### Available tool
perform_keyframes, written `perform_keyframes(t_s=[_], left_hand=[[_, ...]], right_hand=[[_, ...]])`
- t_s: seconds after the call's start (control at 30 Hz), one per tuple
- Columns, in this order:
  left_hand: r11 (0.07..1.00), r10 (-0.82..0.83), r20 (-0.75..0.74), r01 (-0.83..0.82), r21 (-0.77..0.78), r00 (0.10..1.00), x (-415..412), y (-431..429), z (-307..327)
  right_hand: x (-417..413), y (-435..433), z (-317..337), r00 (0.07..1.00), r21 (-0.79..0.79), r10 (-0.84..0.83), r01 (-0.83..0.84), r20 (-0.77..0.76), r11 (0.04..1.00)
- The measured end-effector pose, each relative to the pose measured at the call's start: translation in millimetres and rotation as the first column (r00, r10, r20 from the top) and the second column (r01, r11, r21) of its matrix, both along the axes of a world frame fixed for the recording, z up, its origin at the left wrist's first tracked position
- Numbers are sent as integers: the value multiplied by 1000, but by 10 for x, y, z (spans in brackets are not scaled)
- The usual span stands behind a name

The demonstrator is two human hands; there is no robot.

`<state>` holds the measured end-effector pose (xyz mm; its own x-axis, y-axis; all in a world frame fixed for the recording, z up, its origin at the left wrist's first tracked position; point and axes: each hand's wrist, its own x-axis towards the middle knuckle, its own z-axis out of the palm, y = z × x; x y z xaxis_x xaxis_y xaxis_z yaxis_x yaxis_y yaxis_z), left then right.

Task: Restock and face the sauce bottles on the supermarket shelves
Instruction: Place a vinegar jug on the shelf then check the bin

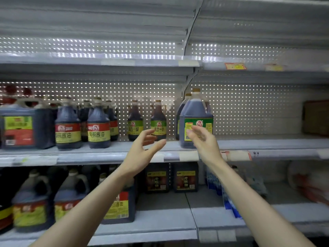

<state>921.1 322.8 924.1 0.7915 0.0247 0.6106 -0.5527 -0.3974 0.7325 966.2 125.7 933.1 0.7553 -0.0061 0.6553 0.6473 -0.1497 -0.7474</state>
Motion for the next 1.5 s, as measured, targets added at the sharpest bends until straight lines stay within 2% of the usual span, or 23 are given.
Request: perform_keyframes(t_s=[0.17,0.33,0.53,0.67,1.07,1.5], left_hand=[[997,59,6,-59,-41,998,-613,341,-30],[973,204,19,-200,-118,979,-1279,729,-30],[911,385,7,-379,-161,923,-2246,980,-212],[856,502,-33,-502,-123,864,-2870,1154,-324],[699,699,-33,-692,-181,714,-4012,2405,-457],[612,783,-12,-774,-163,622,-4845,5079,-332]], right_hand=[[-463,433,58,991,-29,131,-131,-4,991],[-926,874,56,952,-41,306,-306,-4,951],[-1525,1323,-86,845,-24,532,-533,-45,845],[-1980,1677,-242,764,6,641,-642,-75,766],[-2898,3149,-341,608,-14,788,-792,-101,610],[-3550,6124,-269,494,28,865,-867,-84,498]])
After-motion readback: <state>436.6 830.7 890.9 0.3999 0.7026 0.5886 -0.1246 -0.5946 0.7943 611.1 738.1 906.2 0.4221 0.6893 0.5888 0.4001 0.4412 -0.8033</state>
